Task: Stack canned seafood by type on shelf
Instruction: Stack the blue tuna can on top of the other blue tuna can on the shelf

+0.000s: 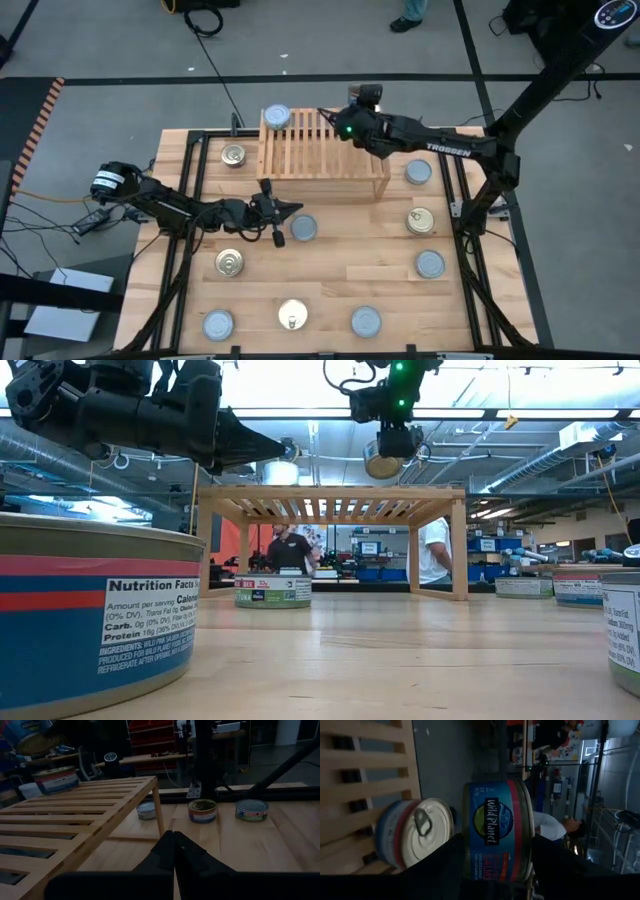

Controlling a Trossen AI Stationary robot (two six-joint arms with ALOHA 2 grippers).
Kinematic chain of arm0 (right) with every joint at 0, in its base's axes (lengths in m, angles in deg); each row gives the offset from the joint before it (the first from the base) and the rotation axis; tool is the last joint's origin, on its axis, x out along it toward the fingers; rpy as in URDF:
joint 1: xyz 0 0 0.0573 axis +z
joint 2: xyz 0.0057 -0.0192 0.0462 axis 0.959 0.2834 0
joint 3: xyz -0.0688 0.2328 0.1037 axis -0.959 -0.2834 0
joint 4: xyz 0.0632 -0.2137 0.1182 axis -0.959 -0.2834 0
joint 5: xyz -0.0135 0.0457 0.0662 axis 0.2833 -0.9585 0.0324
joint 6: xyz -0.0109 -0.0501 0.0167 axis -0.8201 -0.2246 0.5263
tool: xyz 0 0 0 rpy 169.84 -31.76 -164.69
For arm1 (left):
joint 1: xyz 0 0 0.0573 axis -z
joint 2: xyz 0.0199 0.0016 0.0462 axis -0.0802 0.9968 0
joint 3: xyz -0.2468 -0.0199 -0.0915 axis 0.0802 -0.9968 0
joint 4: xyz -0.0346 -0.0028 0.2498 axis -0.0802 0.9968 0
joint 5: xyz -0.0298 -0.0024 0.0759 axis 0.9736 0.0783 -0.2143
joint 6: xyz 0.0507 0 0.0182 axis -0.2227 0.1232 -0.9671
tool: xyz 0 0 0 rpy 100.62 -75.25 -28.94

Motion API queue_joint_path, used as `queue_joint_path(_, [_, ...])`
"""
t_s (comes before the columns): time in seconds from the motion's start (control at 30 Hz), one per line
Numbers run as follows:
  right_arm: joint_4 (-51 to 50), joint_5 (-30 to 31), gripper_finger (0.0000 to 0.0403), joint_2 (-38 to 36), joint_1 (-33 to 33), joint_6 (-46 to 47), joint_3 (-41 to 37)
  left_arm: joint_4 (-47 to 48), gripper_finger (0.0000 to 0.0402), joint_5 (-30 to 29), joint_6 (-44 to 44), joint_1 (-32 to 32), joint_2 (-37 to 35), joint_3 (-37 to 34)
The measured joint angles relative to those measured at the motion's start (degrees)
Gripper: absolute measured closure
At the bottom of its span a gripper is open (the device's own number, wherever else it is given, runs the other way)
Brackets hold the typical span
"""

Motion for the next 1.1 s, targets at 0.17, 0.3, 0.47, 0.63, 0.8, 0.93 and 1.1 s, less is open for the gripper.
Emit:
queue_joint_path(0.17, [0.4, -1.44, 0.019, 0.02, -2.54, -1.63, -1.71, 0.0, 0.0396, 0.0, 0.0, 0.01, 0.0, 0.0])
queue_joint_path(0.3, [0.45, -2.42, 0.019, 0.02, -3.82, -1.52, -3.09, 0.0, 0.0396, 0.0, 0.01, 0.02, 0.0, 0.0])
queue_joint_path(0.47, [0.38, -2.67, 0.0187, 0.02, -4.03, -1.03, -3.64, 0.0, 0.0396, 0.0, 0.0, 0.0, 0.0, 0.0])
queue_joint_path(0.63, [0.12, -4.39, 0.0168, 0.02, -3.95, -0.98, -3.64, 0.0, 0.0396, 0.0, 0.0, 0.0, 0.0, 0.0])
queue_joint_path(0.8, [-0.95, -4.34, 0.0143, 0.0, -3.95, -0.96, -3.64, -0.01, 0.0396, 0.0, 0.0, 0.01, 0.0, -0.01])
queue_joint_path(0.93, [-2.44, -4.36, 0.0129, 0.0, -3.95, -0.94, -3.64, -0.01, 0.0396, 0.0, 0.0, 0.0, 0.0, -0.02])
queue_joint_path(1.1, [-3.79, -4.49, 0.0116, 0.0, -3.95, -0.93, -3.64, 0.0, 0.0396, 0.0, 0.0, 0.01, 0.0, -0.02])
